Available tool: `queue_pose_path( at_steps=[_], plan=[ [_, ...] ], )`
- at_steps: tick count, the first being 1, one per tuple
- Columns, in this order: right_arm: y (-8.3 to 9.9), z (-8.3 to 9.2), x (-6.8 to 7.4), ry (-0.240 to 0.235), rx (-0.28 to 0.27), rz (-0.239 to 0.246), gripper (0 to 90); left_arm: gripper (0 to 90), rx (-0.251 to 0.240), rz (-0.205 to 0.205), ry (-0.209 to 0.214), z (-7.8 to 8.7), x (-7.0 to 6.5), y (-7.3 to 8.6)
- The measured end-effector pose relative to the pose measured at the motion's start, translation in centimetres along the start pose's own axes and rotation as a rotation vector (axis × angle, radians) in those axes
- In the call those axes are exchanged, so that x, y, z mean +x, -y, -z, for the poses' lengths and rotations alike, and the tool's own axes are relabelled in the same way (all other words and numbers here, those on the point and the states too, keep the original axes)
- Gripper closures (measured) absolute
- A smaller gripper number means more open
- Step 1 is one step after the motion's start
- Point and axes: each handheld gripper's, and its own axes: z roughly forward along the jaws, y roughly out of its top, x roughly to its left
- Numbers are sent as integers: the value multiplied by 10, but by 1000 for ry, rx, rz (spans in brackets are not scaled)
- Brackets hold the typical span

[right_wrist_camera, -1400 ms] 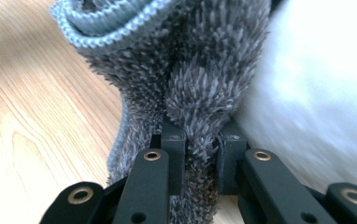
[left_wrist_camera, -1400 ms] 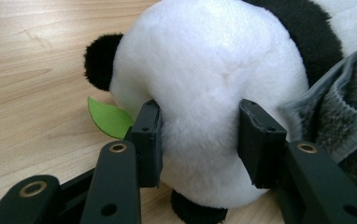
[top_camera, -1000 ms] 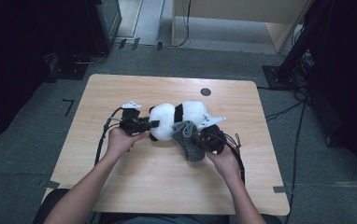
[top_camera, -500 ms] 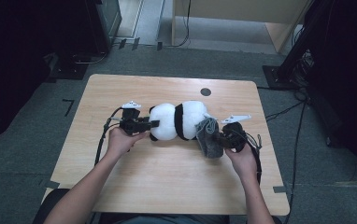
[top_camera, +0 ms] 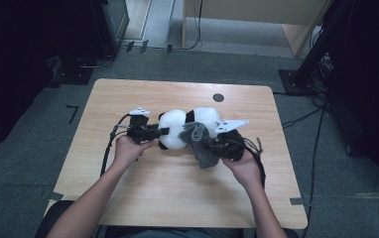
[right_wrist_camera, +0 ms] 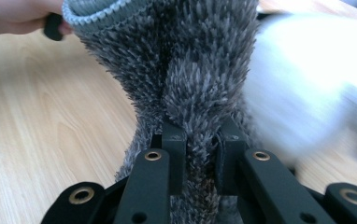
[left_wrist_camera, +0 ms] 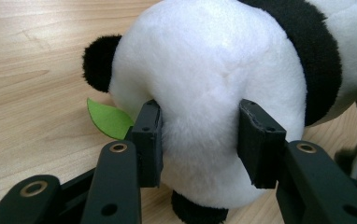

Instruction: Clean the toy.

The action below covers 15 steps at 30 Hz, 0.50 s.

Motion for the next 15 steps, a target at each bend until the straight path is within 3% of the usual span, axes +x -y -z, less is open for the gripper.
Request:
queue_pose_path(
  at_steps=[3,8,10,12,15],
  plan=[
    [-12,-24,12,-35,15,45,792,560,3,0,1,0,0,0],
    [-19,-67,25,-114,73,79,794,561,1,3,-1,0,0,0],
    [-17,-80,27,-103,107,85,794,561,0,1,-3,0,-1,0],
    [-13,-93,25,-55,142,101,793,561,1,-2,-4,0,-1,1],
    [-7,-95,20,-38,130,88,792,561,1,-4,-5,0,-1,1]
  ],
)
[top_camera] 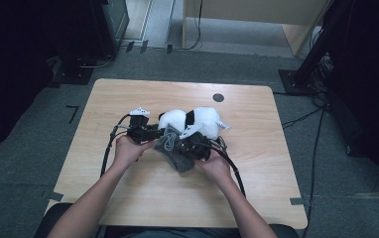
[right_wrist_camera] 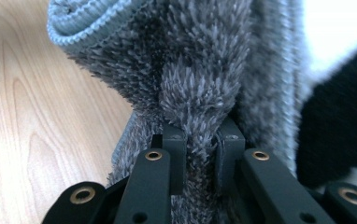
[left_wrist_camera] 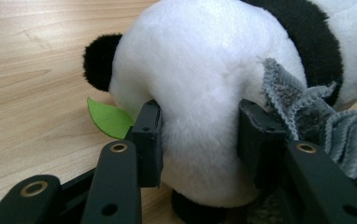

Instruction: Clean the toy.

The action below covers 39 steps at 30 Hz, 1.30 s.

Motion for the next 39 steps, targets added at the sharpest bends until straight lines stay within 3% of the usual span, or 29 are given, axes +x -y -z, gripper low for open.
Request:
queue_pose_path(
  at_steps=[6,16,27,32,39],
  plan=[
    [12,13,-9,45,16,-7,791,562,3,-7,-2,0,0,0],
    [37,40,-27,61,40,-55,791,565,5,-13,-4,-2,-2,-1],
    [62,75,-56,67,0,-187,787,565,0,-6,-2,-3,-2,-2],
    [73,92,-72,117,-40,-266,787,565,-1,-7,-3,-4,-2,-2],
    [84,92,-95,132,-85,-405,788,564,-4,-4,0,-4,-1,-1]
  ],
)
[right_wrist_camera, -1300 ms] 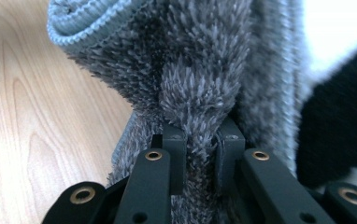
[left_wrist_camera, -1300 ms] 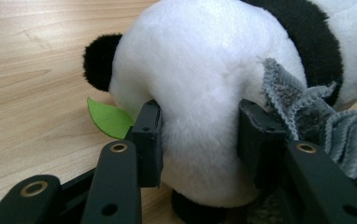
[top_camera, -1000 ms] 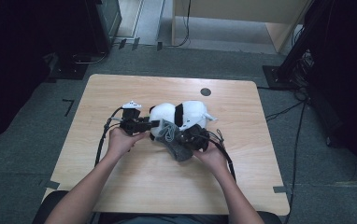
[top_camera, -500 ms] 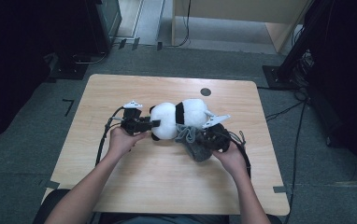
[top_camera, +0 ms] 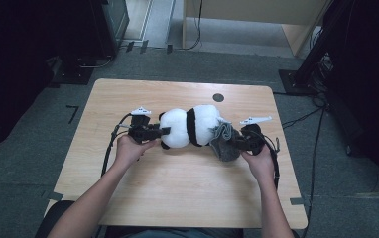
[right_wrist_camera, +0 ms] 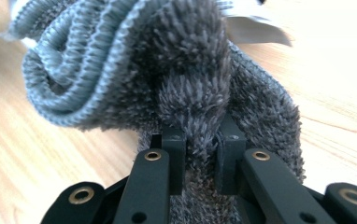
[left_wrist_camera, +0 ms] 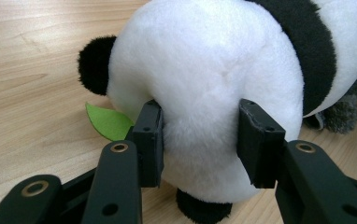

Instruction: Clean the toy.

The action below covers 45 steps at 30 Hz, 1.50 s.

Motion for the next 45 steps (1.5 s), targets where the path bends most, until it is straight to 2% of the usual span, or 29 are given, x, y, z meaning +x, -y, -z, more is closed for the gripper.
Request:
queue_pose_path(
  at_steps=[4,6,8,12,14,19,22,24,30,35,38,42,43,45],
  plan=[
    [-2,-6,-5,-10,-5,-27,790,559,-6,5,11,0,2,0],
    [-4,-3,-3,-4,-6,-11,791,557,-7,11,14,0,2,1],
    [-8,7,0,-2,-41,-7,791,557,-12,5,14,0,2,1],
    [-22,28,9,-8,-148,-1,792,558,-9,1,11,2,0,0],
    [-31,32,15,-16,-177,13,792,559,-5,-1,8,2,-2,1],
    [-51,23,25,-15,-160,43,792,560,3,6,-1,5,-6,2],
    [-57,7,25,-19,-124,40,793,548,1,8,3,4,-4,3],
    [-58,1,22,-22,-126,24,794,514,-17,14,8,4,-2,3],
    [-56,-1,14,-27,-142,16,794,362,-48,-86,0,6,0,1],
    [-57,-2,10,-19,-139,17,793,343,-58,-152,3,17,7,-8],
    [-60,-3,9,-18,-128,28,793,342,-67,-152,41,22,14,-18],
    [-61,-4,8,-23,-123,34,792,317,-26,-201,63,18,21,-31],
    [-61,-4,7,-25,-124,33,792,306,-24,-213,57,17,23,-34],
    [-61,-4,6,-31,-124,31,791,315,-35,-230,71,13,25,-39]
  ],
)
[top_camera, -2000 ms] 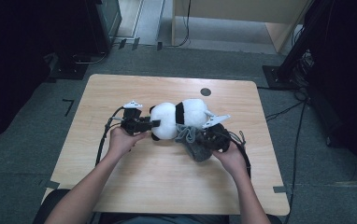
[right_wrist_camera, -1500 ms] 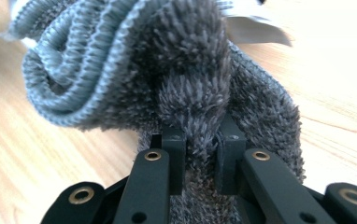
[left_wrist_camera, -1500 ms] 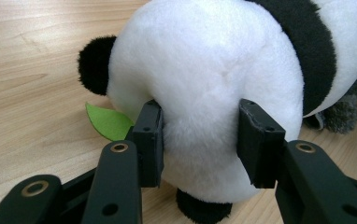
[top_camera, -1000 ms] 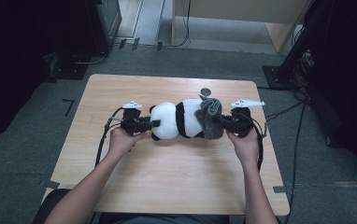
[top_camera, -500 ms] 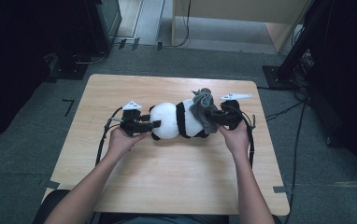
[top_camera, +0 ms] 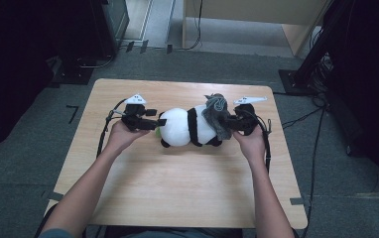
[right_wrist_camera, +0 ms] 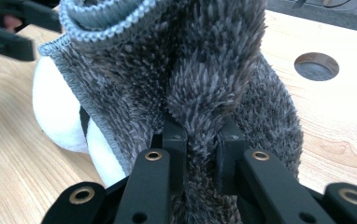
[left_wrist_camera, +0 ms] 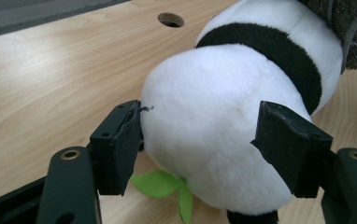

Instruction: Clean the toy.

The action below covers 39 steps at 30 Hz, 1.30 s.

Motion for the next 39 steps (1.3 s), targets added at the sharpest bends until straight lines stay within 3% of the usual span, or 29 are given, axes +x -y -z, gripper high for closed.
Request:
queue_pose_path(
  at_steps=[3,5,6,11,15,20,23,27,29,31,33,35,37,39],
  plan=[
    [1,0,-2,-17,-4,2,791,319,-15,-38,36,-8,3,-4],
    [3,0,-3,-26,-7,-4,791,318,10,-108,20,-17,2,-6],
    [4,0,-3,-28,-10,-4,791,318,30,-115,34,-21,3,-7],
    [9,-3,-2,-30,-10,19,793,235,79,-103,91,-30,16,-11],
    [11,-4,-6,-68,-14,10,792,102,71,-122,90,-37,20,-6],
    [13,-4,-7,-125,-16,17,792,95,91,-175,124,-39,15,-2],
    [12,-5,-5,-137,-15,42,792,95,124,-168,160,-42,15,2],
    [13,-9,-4,-168,-24,30,792,65,123,-162,191,-46,21,8],
    [13,-10,-3,-167,-28,33,792,38,134,-159,206,-49,21,10],
    [12,-11,-1,-155,-36,53,790,24,145,-148,251,-53,20,13],
    [12,-13,2,-120,-63,81,786,24,162,-162,282,-55,14,15],
    [11,-16,4,-80,-86,93,786,25,182,-147,281,-54,11,14],
    [10,-18,6,-53,-101,91,786,75,176,-131,276,-51,9,15],
    [9,-18,8,-22,-105,96,786,189,156,-115,261,-45,7,18]
  ],
)
